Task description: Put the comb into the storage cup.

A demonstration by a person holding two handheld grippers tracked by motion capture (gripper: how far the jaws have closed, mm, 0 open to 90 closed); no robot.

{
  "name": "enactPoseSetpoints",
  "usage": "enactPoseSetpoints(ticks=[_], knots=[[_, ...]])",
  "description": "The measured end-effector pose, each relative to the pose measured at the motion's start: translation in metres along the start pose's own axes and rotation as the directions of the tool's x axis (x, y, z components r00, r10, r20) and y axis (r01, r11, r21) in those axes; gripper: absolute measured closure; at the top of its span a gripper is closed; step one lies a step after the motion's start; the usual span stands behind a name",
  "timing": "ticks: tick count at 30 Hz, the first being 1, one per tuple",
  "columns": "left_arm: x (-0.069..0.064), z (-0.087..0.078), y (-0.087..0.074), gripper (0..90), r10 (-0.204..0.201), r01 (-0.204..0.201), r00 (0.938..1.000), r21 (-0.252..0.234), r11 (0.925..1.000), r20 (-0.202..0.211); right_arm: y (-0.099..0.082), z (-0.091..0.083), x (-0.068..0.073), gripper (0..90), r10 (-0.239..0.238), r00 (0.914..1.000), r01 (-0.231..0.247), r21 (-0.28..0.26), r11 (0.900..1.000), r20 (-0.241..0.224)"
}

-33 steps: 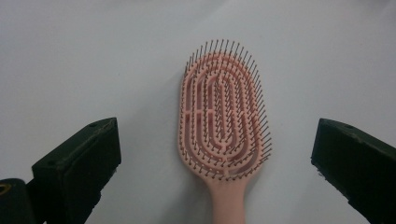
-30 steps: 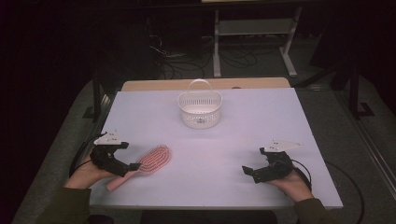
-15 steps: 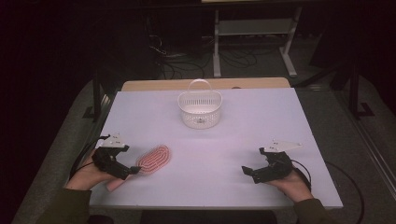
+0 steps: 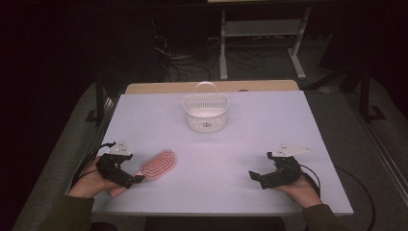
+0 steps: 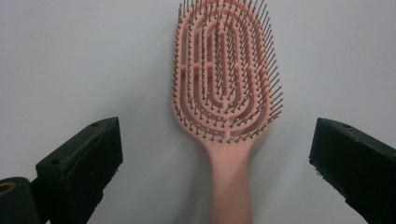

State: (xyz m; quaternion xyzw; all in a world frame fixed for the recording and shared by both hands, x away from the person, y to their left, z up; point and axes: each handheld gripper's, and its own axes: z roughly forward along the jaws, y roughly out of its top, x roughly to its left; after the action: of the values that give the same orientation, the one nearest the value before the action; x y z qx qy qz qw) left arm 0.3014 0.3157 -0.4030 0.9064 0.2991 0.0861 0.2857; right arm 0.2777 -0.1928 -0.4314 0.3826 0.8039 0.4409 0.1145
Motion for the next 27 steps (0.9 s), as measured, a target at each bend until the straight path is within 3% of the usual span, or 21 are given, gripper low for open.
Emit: enactPoseSetpoints(ticks=[8, 19, 27], knots=[[-0.002, 0.007, -0.002, 4.3, 0.010, -0.010, 0.9999, 0.056, 0.9984, -0.008, 0.000, 0.001, -0.001, 0.0, 0.002, 1.0000, -0.002, 0.004, 1.0000, -0.003], [-0.002, 0.010, -0.004, 14.9, -0.009, 0.011, 0.9998, 0.111, 0.9938, -0.016, 0.000, 0.001, -0.001, 0.0, 0.003, 1.0000, -0.003, 0.004, 1.0000, -0.001], [-0.001, 0.011, -0.004, 23.9, -0.022, 0.020, 0.9997, 0.142, 0.9897, 0.013, 0.000, 0.001, -0.001, 0.0, 0.002, 1.0000, -0.002, 0.005, 1.0000, -0.001]])
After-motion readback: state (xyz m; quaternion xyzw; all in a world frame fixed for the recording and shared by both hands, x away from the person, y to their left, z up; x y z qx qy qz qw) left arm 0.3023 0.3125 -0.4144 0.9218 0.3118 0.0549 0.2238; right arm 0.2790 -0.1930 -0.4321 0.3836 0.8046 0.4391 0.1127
